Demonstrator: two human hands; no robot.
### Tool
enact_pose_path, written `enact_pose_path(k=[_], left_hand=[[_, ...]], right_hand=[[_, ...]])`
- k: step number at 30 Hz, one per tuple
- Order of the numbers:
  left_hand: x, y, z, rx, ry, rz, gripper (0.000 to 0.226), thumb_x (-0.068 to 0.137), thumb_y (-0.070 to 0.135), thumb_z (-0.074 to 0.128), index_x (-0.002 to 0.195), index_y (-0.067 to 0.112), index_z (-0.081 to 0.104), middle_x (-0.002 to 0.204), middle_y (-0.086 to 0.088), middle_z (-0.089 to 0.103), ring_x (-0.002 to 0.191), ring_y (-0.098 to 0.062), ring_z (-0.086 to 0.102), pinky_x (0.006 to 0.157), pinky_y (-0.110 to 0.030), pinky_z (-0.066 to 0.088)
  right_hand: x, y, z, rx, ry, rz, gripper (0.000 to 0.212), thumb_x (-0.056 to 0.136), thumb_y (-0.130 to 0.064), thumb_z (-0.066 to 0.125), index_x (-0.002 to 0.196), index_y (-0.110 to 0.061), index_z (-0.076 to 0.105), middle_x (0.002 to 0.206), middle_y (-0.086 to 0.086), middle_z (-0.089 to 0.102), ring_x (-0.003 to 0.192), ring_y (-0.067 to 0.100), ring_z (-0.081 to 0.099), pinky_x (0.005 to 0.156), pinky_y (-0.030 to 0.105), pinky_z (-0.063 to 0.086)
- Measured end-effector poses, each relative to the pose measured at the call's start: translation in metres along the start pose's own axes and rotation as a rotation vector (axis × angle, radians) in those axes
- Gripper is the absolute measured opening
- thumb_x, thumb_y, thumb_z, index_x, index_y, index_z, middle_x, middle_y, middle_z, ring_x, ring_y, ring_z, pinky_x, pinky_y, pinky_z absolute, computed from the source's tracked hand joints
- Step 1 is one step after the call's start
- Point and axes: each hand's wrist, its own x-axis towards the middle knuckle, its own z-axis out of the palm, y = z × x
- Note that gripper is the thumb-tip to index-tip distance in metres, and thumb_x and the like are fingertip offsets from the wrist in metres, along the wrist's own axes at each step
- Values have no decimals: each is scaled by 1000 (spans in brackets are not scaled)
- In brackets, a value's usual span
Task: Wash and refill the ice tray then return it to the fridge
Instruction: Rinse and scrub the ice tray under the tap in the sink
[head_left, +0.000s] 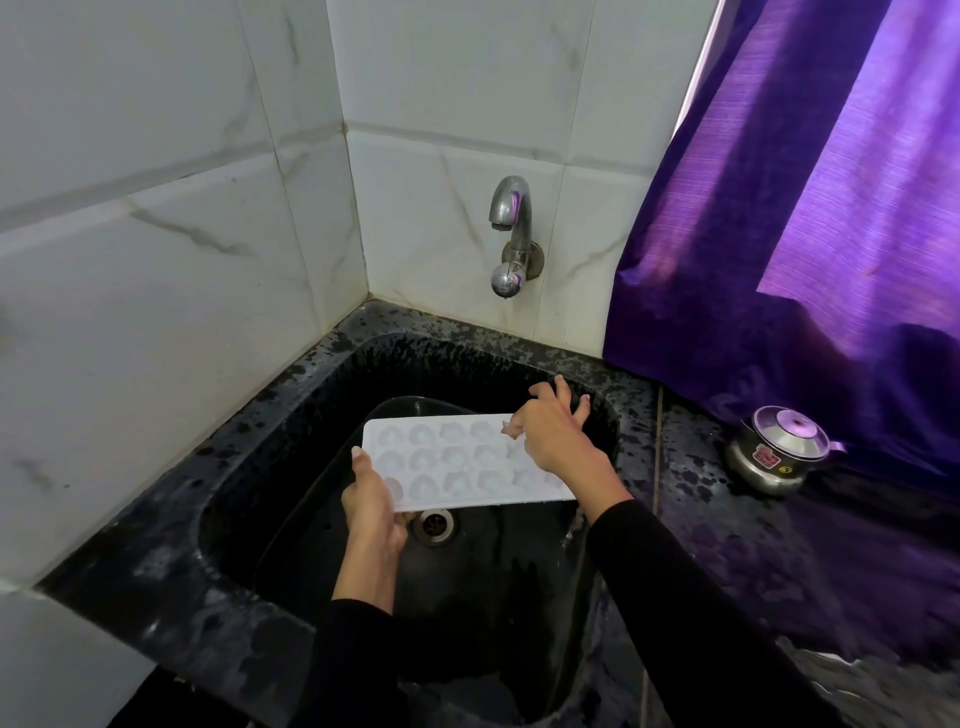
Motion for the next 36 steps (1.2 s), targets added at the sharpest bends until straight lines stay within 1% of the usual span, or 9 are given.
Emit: enact_pose_path(k=[5, 10, 14, 20, 23, 26, 29, 32, 36], left_hand=[[-2, -1, 3, -2, -20, -19, 41, 97, 50, 39, 96, 12, 54, 83, -7, 65, 74, -27, 64, 80, -49, 54], [-3, 0, 4, -15, -10, -14, 41, 97, 51, 40, 101, 13, 54, 83, -6, 64, 74, -26, 64, 78, -48, 55], [-1, 0, 2, 15, -7, -7, 42, 96, 52, 40, 100, 13, 54, 85, -7, 65, 75, -27, 64, 77, -48, 55], [-3, 1, 5, 2, -15, -12, 39, 96, 51, 40, 93, 14, 54, 83, -7, 64, 73, -28, 64, 75, -48, 56], [-4, 1, 6, -5, -17, -22, 40, 96, 51, 41, 92, 14, 54, 84, -8, 64, 74, -28, 64, 78, -50, 55], [-4, 0, 7, 8, -18, -15, 38, 97, 49, 40, 95, 13, 52, 84, -7, 63, 75, -28, 63, 84, -51, 54], [-4, -1, 6, 9, -21, -10, 39, 97, 49, 40, 101, 12, 51, 86, -7, 63, 77, -28, 63, 85, -52, 54], [-2, -1, 4, -2, -9, -11, 40, 97, 50, 41, 102, 12, 52, 88, -7, 64, 80, -29, 65, 84, -51, 54], [1, -2, 2, -6, 11, -1, 45, 96, 52, 41, 107, 10, 54, 88, -8, 64, 77, -28, 65, 80, -49, 55]], right_hand=[[-1, -8, -6, -42, 13, 36, 28, 95, -7, 53, 118, -14, 66, 157, 13, 13, 147, 37, -12, 113, 64, -7], [0, -12, -7, -38, -8, 37, 30, 94, -3, 53, 120, -13, 65, 154, 13, 20, 147, 37, -9, 113, 65, -7], [3, -10, -11, -13, -75, 71, 30, 95, -9, 53, 123, -13, 64, 152, 14, 24, 147, 38, -3, 113, 66, -3], [0, -4, -12, 145, 159, -37, 37, 80, 12, 60, 104, -14, 67, 138, 9, 33, 140, 26, 18, 115, 61, 0], [0, -11, -12, 136, 120, -56, 39, 80, 12, 62, 105, -16, 68, 144, 10, 28, 143, 27, 11, 115, 60, -1], [0, -16, -8, 117, 56, -51, 43, 84, 14, 58, 110, -18, 70, 158, 10, 13, 148, 30, -5, 115, 60, -5], [-2, -19, -3, 81, -26, -48, 49, 85, 17, 52, 114, -19, 69, 161, 9, 2, 148, 31, -13, 114, 61, -7], [-2, -21, 2, 43, -47, -59, 60, 85, 19, 49, 121, -25, 66, 161, 10, 5, 147, 33, -12, 113, 63, -7], [-3, -22, -1, -5, -59, -79, 58, 85, 20, 48, 119, -23, 66, 158, 12, 14, 147, 35, -12, 112, 65, -8]])
